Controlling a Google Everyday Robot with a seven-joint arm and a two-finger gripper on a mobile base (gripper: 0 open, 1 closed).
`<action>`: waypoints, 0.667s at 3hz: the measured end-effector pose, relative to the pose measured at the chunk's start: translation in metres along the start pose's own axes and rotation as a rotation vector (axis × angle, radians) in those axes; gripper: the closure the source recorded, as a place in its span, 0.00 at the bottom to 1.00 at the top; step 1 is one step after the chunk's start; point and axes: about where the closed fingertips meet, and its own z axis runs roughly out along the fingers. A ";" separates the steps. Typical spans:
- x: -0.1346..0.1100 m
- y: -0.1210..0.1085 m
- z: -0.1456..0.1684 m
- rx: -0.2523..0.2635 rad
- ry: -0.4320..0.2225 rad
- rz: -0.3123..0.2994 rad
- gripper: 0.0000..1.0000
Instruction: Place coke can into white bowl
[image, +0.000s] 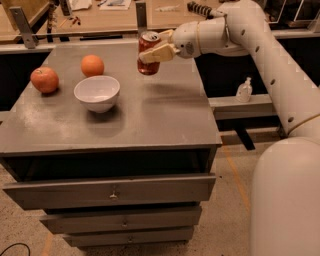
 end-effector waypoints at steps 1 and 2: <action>0.010 0.010 0.001 -0.038 0.027 0.002 1.00; 0.005 0.013 0.005 -0.043 0.017 0.008 1.00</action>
Offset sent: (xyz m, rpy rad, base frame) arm -0.0154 0.0075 -0.0035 -0.0039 0.0253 0.0343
